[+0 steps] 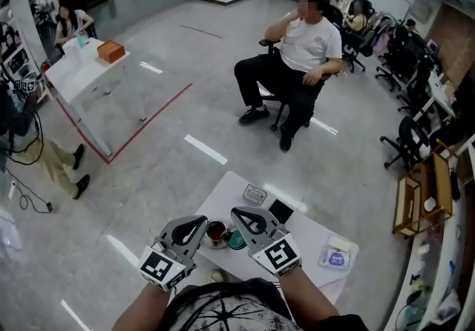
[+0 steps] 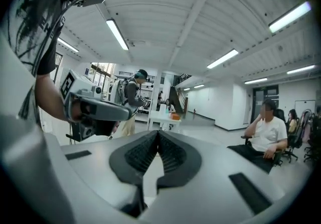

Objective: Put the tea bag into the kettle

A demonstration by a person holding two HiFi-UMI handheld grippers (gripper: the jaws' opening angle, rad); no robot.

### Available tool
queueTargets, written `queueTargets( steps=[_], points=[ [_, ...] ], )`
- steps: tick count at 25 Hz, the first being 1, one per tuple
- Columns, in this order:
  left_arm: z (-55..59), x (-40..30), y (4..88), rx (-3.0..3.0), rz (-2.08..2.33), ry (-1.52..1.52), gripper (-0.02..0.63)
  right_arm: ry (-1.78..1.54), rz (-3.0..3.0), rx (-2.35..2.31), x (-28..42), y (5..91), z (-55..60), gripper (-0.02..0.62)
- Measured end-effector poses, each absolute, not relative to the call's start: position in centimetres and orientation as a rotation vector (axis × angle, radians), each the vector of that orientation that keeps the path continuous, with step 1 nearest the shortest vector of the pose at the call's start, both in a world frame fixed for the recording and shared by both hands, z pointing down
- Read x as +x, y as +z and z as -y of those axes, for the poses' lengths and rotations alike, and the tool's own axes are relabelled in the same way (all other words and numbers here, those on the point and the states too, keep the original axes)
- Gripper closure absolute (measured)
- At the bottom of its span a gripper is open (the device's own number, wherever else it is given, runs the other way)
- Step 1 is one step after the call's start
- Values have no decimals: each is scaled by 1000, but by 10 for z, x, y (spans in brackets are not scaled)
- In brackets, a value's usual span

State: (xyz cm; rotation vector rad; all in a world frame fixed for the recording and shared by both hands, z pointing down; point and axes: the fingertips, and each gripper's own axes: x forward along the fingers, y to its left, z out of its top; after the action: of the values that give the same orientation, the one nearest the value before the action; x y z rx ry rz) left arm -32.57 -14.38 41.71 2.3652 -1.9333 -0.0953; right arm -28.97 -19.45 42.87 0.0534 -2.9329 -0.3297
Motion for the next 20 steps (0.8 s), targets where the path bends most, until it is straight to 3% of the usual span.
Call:
queueTargets(
  steps=[8,20],
  points=[
    [148,-303,381,2472,1905,-120,598,-317,3163,224,-222,367,197,584],
    [144,-302,396,2477,1874,-31,599,-175,3100,354,-207,400,215,584]
  ],
)
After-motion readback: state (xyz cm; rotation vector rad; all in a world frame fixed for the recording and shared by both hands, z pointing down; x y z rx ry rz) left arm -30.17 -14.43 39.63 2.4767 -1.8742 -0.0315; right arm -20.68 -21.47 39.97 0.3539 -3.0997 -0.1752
